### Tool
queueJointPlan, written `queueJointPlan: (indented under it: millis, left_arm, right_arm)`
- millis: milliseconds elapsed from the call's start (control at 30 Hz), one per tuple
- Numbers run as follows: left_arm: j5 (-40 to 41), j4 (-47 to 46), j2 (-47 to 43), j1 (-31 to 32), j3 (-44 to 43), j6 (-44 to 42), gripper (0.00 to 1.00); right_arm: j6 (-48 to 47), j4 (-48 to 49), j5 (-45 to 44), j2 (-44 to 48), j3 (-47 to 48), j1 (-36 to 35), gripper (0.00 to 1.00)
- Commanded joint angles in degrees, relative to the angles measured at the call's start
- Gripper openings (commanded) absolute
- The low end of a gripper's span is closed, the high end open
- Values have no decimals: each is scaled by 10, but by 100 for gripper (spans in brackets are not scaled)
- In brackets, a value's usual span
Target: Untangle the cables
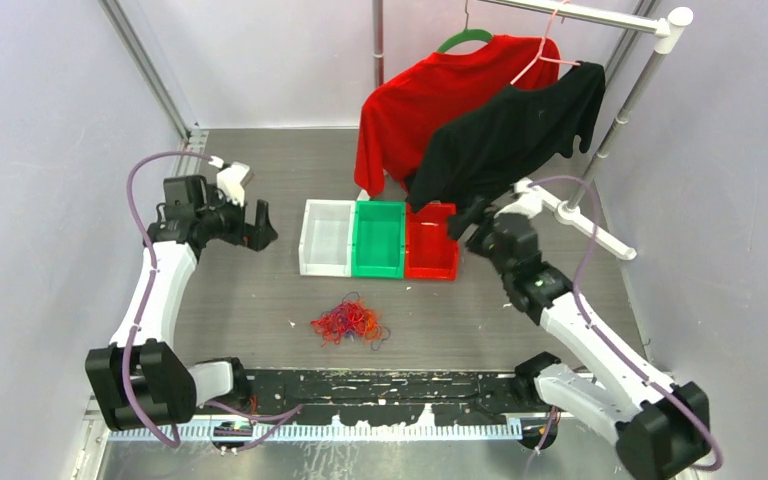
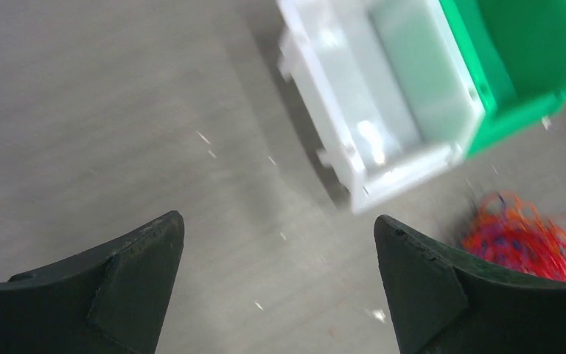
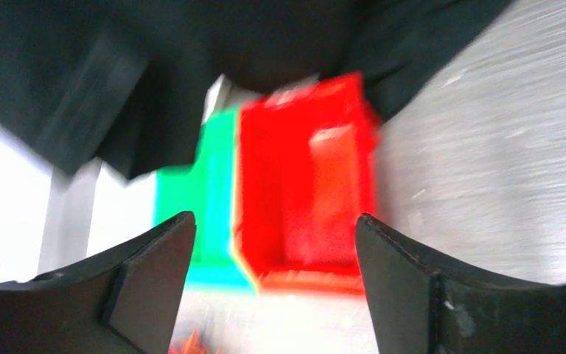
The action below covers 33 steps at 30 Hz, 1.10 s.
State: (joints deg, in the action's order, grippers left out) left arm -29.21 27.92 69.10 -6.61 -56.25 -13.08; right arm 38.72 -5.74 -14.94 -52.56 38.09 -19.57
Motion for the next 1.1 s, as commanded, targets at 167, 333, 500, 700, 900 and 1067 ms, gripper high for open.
queueJointPlan:
  millis: [167,333,500,700,900,1067]
  left_arm:
    - [-114,251,-57,-2,3,-131,97]
    - [-135,286,-68,-2,8,-154,96]
    - [-141,301,-63,-1,1,-158,95]
    - [-147,323,-61,-1,-8,-169,94]
    - [-145,336,-69,-1,-13,-176,94]
    - [-144,353,-81,-1,-18,-186,94]
  right_arm:
    - [-27,-1,52,-42,-23,-290,69]
    - [-43,24,73,-116,-6,-399,60]
    - [-54,50,127,-195,22,-425,57]
    - [-81,62,131,-252,52,-427,53]
    - [-112,65,123,-301,83,-428,48]
    - [-125,69,133,-344,110,-427,32]
